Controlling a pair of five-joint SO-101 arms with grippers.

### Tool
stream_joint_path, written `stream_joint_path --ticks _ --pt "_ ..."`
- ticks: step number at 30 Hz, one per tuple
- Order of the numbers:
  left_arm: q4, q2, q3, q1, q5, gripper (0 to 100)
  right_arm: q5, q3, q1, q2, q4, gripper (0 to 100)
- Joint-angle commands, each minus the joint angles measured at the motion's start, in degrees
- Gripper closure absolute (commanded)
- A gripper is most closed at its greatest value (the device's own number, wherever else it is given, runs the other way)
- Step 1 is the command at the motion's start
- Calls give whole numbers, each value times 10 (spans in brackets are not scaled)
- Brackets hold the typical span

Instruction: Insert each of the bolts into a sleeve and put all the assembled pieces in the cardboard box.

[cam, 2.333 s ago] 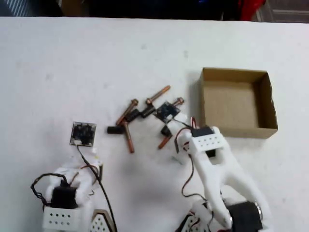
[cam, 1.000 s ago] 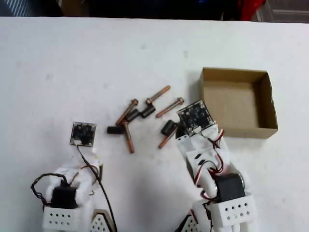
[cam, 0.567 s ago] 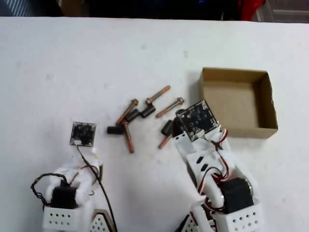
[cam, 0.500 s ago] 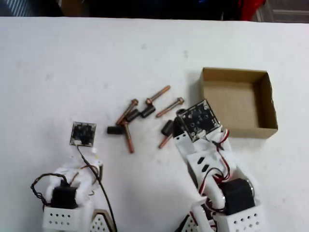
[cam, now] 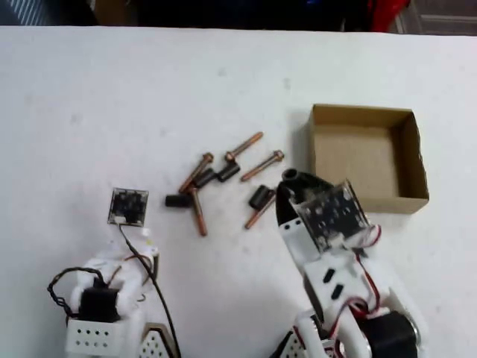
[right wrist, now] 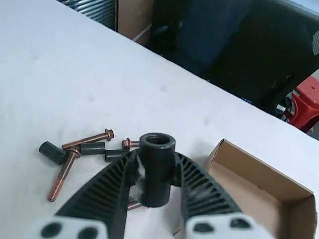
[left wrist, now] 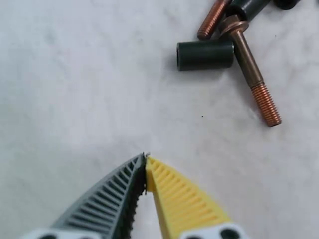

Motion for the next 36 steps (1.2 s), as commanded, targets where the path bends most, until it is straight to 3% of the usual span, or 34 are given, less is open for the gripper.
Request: stream_joint_path --ticks 1,7,18,24,29,32,36 --pt "-31 -3 0 4 -3 977 4 -35 -1 -33 2 981" --pt "-44 -3 0 4 -3 976 28 -29 50 -65 2 981" --pt "-42 -3 0 2 -7 976 27 -22 57 -145 34 981" --pt "-26 -3 0 2 -92 976 32 -1 58 -175 35 981" --pt "-23 -3 0 2 -100 976 28 10 129 -177 31 981" --pt "-23 -3 -2 1 -101 976 28 27 137 -177 28 981" --pt "-9 -1 -55 -65 -101 976 27 87 140 -177 -13 981"
